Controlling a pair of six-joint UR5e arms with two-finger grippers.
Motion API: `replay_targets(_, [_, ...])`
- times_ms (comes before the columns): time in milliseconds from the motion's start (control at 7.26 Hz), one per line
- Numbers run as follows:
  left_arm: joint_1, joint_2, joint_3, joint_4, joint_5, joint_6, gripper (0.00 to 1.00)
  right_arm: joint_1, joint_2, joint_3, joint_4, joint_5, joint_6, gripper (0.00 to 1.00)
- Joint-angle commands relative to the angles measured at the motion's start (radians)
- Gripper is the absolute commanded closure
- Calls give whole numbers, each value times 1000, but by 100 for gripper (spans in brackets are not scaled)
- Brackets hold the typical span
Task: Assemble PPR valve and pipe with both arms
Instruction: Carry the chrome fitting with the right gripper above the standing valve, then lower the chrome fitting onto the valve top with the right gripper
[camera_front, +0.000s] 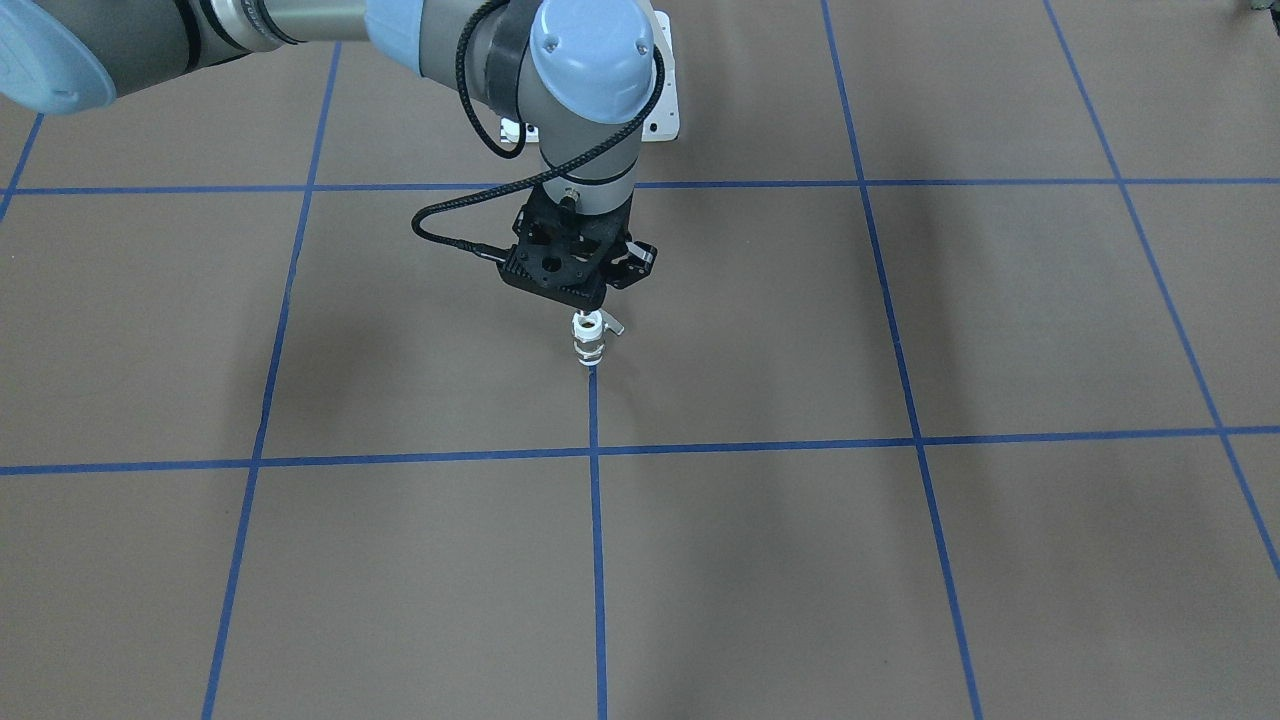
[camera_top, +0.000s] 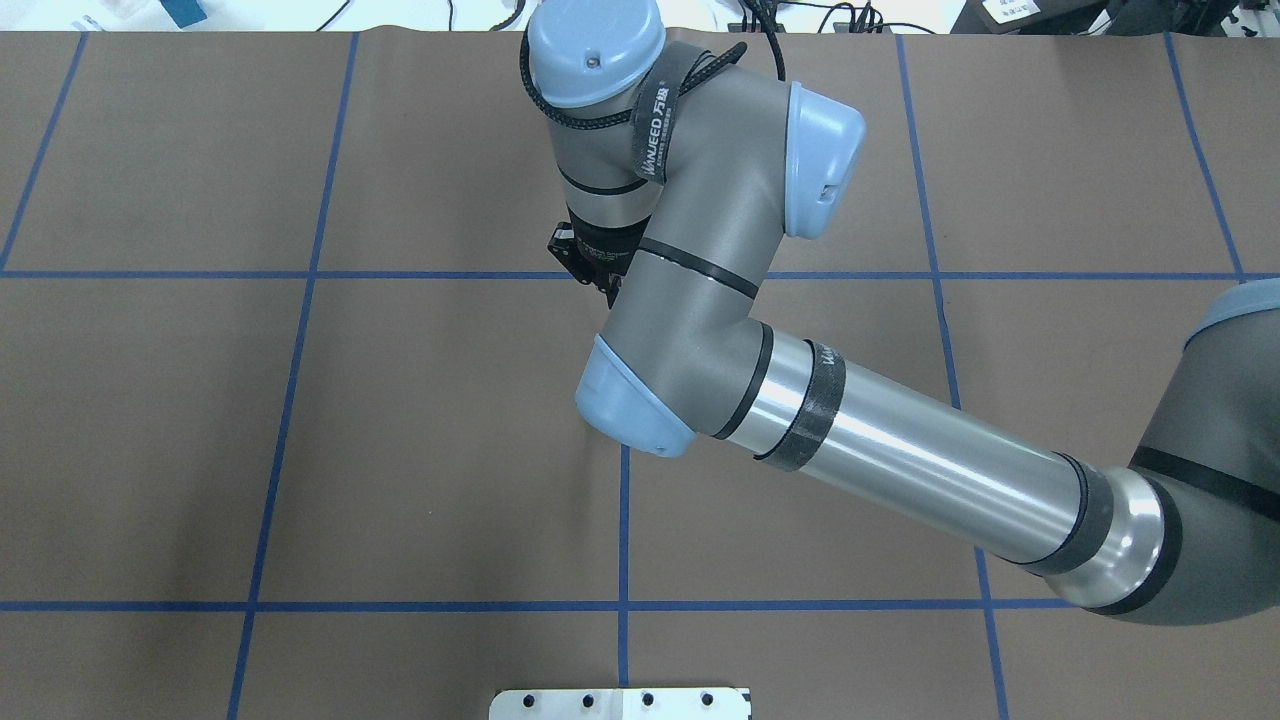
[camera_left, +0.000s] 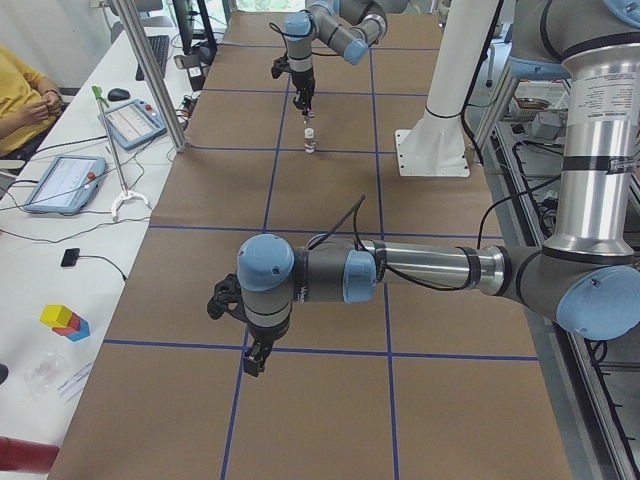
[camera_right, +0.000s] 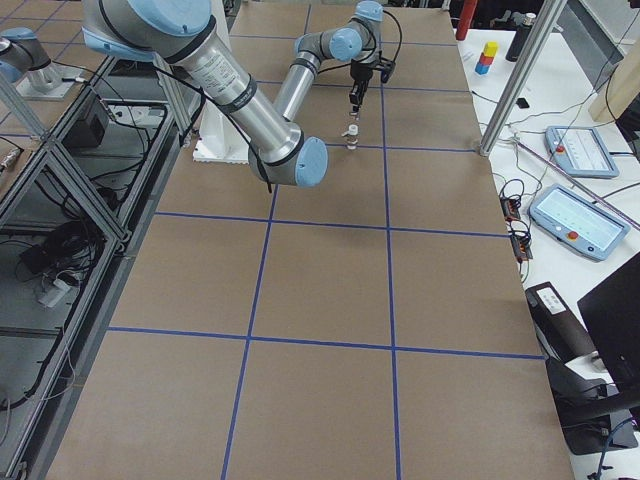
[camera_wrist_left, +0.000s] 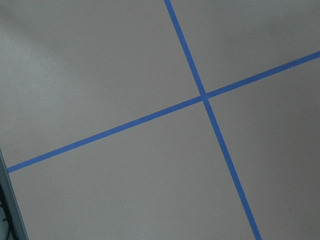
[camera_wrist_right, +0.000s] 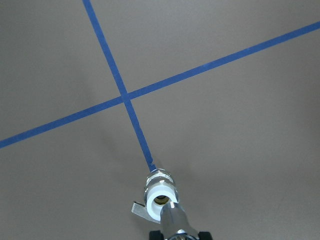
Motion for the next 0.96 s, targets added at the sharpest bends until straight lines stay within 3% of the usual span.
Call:
replay_targets(0, [-1,0,2,0,0,0,0,-21,-12,-7,5,-18,-9,100])
replay_targets(827, [1,2,2,0,0,-20,0,-30,-27,-15,70,-52,-9,100])
